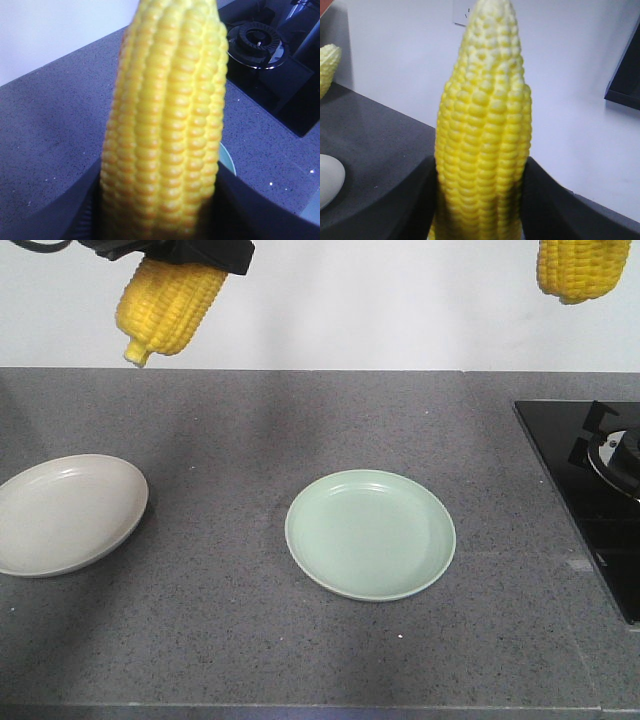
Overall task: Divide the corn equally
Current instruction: 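Drive the base closer to the counter, centering the pale green plate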
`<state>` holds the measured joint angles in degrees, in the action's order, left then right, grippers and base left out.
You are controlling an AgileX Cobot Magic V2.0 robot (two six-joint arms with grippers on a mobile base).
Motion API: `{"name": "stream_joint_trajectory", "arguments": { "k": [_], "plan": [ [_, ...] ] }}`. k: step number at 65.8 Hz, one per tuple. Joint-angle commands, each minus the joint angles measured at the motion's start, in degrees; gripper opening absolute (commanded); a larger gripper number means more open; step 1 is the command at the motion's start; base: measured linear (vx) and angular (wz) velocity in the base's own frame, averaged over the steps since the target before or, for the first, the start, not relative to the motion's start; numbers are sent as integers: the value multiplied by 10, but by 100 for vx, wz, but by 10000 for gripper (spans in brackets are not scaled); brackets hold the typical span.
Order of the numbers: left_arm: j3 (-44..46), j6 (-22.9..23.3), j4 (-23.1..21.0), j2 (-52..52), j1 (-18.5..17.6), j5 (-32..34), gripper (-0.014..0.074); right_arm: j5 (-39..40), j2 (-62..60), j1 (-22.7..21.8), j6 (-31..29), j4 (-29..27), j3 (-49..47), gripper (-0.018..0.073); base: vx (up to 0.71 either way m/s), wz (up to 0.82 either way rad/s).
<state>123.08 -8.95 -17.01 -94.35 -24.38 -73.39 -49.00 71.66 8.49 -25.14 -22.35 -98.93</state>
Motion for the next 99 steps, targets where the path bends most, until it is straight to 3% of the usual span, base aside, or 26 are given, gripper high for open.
{"name": "stream_joint_trajectory", "arguments": {
  "k": [1, 99],
  "plan": [
    [17, 5, -12, 22, 0, 16, -6, 41, -11, -3, 0, -8, -17, -6, 5, 0],
    [17, 5, -12, 22, 0, 16, -6, 41, -11, -3, 0, -8, -17, -6, 3, -2]
  ]
}}
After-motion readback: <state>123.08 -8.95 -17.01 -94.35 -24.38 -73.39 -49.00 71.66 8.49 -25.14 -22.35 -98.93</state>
